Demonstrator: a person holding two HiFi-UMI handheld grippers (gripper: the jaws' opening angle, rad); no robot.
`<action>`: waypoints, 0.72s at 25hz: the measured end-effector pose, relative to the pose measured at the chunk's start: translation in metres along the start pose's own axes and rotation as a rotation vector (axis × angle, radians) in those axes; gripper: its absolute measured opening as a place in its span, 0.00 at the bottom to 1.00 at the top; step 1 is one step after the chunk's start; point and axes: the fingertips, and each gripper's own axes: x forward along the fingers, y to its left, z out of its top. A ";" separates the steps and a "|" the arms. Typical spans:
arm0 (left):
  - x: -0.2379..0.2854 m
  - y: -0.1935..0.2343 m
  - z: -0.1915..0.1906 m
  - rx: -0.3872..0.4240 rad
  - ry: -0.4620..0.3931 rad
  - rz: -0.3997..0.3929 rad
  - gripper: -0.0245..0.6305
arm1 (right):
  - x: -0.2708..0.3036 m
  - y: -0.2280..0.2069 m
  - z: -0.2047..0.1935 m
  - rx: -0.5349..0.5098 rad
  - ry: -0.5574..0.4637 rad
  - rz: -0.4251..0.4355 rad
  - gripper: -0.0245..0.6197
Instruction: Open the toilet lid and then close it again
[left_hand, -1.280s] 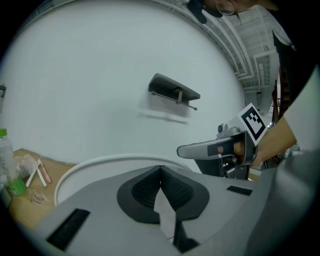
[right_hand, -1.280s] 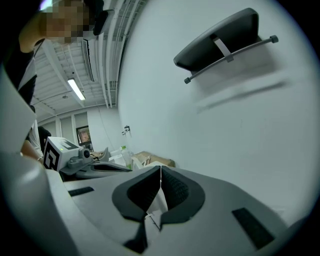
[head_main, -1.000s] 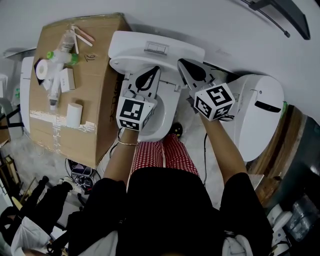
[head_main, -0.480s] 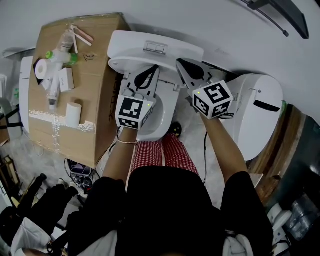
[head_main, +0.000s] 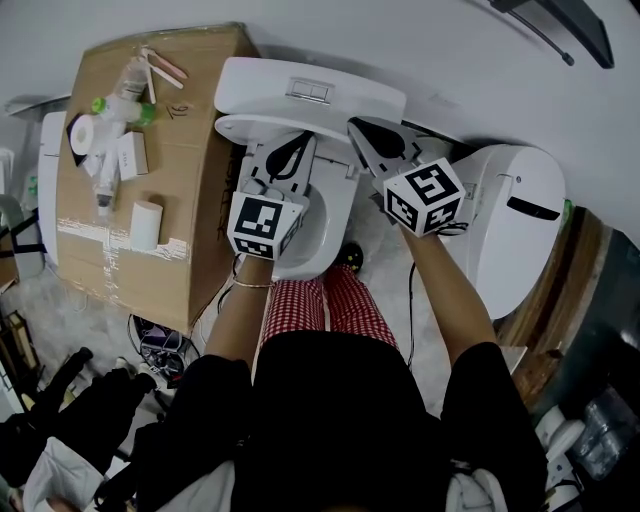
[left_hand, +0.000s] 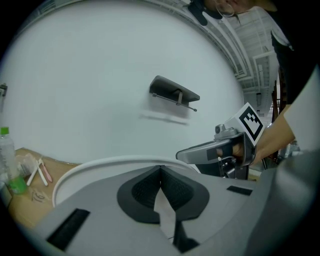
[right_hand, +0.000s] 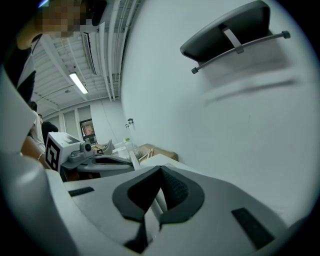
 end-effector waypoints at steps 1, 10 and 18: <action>-0.002 -0.001 -0.001 -0.002 -0.001 0.001 0.04 | -0.001 0.002 0.000 -0.005 0.003 0.004 0.07; -0.017 -0.008 -0.005 -0.007 -0.016 0.008 0.04 | -0.006 0.021 -0.002 -0.001 -0.024 0.031 0.07; -0.033 -0.015 -0.010 -0.015 -0.029 0.029 0.04 | -0.013 0.036 -0.007 -0.004 -0.041 0.044 0.07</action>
